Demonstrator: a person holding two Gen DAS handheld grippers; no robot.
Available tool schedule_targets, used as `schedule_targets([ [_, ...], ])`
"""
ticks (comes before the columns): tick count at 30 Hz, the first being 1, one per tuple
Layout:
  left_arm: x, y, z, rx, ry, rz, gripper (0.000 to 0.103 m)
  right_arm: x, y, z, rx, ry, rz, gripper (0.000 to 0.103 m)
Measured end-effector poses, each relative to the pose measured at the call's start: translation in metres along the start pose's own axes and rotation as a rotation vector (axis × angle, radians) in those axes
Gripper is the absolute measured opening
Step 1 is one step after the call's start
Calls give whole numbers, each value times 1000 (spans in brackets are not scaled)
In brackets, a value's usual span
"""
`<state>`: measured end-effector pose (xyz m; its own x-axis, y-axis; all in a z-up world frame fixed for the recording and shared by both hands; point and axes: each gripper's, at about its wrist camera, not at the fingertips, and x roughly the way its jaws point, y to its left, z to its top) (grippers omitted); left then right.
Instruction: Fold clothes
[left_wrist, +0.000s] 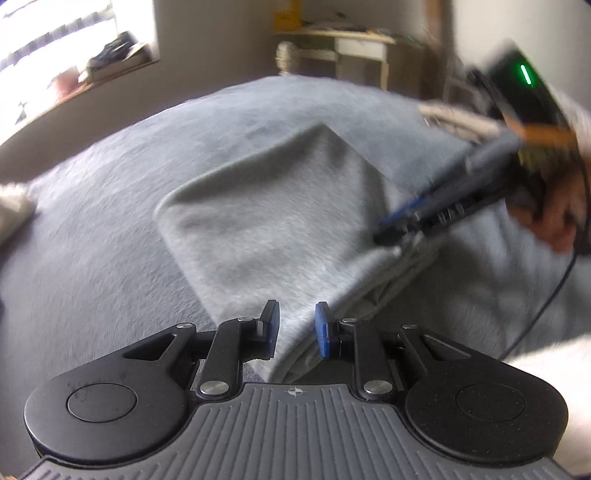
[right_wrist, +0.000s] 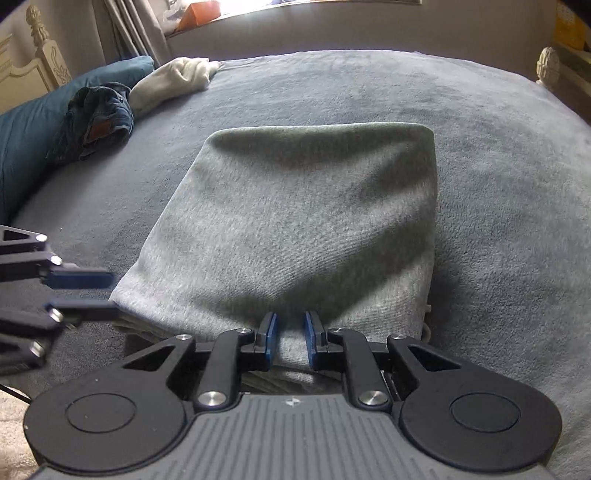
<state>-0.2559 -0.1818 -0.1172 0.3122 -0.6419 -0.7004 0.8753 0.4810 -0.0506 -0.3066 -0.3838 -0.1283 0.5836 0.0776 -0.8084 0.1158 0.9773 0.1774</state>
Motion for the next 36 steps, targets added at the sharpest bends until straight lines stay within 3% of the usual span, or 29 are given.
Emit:
schedule_targets([
  [2,-4,10,5,-98,-32,-10,21,-3,1,-2,1,-5,-8,17],
  [4,5,11,10,-114,-27,-2,21,-3,3,-3,-2,-9,-20,17],
  [7,34,6,6,-102,42,-26,25,-3,6,-4,-7,-15,-36,17],
  [10,52,-1,-9,-78,53,-14,28,-3,9,-5,-11,-21,-53,17],
  [22,49,0,-13,-99,36,26,45,-14,24,16,-98,9,-106,21],
  [27,49,0,-15,-108,36,39,46,-22,31,20,-119,-32,-18,21],
  [31,50,-1,-15,-100,41,42,48,2,38,1,-200,48,-37,21],
  [36,50,1,-15,-109,40,43,48,4,43,0,-208,49,-50,21],
])
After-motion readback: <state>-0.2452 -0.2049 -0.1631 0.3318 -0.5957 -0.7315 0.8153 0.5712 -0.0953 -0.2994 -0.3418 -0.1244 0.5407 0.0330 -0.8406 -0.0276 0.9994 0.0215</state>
